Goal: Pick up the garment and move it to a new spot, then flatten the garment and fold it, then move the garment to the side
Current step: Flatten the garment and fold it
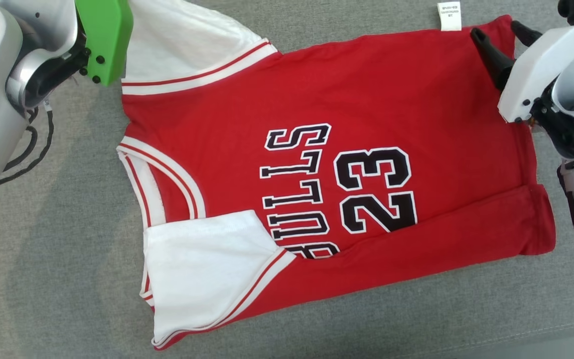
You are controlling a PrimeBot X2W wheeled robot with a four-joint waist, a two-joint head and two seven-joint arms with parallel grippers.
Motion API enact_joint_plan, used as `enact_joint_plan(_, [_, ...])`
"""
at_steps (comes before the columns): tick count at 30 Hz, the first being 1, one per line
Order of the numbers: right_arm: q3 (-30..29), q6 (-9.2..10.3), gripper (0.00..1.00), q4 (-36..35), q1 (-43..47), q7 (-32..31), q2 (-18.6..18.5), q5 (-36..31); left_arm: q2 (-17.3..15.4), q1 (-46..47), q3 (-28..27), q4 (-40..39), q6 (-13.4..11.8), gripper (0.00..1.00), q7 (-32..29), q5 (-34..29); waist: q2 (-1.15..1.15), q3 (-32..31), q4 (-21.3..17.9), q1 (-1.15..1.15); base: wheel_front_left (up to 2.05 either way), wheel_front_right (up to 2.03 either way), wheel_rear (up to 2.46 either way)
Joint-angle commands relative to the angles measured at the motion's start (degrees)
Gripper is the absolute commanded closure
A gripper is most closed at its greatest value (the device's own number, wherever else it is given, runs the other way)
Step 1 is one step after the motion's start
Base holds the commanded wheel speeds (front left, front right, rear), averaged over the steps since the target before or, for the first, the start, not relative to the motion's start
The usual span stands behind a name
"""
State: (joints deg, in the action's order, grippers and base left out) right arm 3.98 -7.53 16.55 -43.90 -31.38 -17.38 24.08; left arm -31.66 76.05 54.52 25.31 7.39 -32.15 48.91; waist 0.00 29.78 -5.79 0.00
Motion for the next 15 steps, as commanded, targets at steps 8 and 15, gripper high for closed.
enact_joint_plan(8, [-5.2, 0.09, 0.0, 4.8, -3.5, -4.0, 1.5, -8.5, -0.9, -0.7, 1.2, -2.5, 0.1, 1.0, -0.3, 0.7, 0.0, -0.5, 1.8, 0.0, 0.0, 0.0, 0.0])
enact_joint_plan(15, [-9.7, 0.09, 0.0, 6.2, -3.2, -5.9, 3.1, -8.4, -1.2, -0.8, 1.8, -3.5, 0.1, 1.0, -0.6, 1.0, 0.0, -0.1, 2.1, 0.0, 0.0, 0.0, 0.0])
